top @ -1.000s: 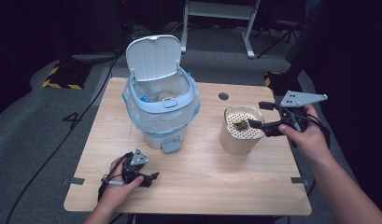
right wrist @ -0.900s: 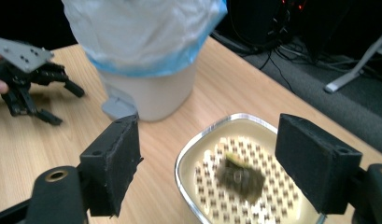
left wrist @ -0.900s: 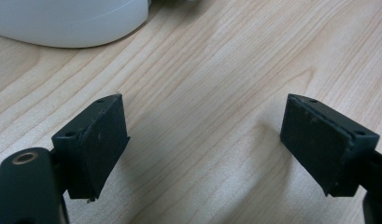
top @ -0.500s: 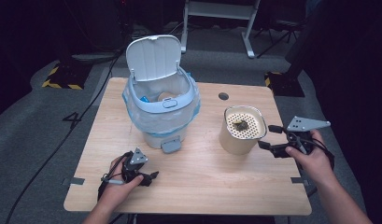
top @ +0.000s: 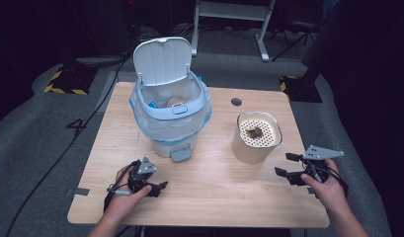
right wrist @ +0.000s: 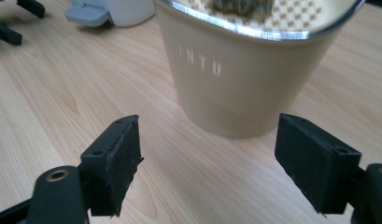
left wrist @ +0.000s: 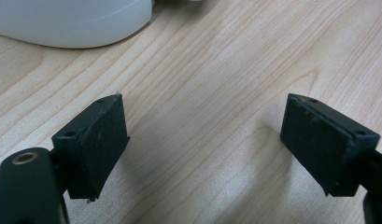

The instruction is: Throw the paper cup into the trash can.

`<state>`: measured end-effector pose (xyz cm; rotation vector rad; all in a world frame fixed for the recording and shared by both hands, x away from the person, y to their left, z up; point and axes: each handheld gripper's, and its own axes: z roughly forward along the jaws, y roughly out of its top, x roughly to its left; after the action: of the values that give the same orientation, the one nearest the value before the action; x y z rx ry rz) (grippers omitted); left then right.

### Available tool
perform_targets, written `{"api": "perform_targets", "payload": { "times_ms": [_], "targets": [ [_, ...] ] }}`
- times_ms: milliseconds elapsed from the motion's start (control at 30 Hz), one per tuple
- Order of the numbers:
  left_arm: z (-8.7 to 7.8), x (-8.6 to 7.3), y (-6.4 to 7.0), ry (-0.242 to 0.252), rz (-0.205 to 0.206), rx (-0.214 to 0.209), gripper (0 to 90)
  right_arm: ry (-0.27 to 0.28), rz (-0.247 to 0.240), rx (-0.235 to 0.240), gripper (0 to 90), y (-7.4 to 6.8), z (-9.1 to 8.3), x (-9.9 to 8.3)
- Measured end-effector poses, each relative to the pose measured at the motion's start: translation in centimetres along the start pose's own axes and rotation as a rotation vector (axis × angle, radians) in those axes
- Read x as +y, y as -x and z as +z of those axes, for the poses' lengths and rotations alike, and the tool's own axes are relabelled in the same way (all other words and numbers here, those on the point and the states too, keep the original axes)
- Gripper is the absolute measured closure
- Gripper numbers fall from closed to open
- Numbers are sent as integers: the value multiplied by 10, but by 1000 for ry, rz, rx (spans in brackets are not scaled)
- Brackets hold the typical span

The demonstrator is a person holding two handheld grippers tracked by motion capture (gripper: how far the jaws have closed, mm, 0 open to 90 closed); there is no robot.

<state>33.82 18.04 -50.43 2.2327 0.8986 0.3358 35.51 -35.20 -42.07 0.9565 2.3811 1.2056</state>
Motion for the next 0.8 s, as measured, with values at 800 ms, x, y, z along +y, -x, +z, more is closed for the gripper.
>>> {"api": "perform_targets", "payload": {
  "times_ms": [800],
  "targets": [
    [-2,-2,0,6,-68,56,174,-100,-36,-7,152,3,51,-67]
  ]
}}
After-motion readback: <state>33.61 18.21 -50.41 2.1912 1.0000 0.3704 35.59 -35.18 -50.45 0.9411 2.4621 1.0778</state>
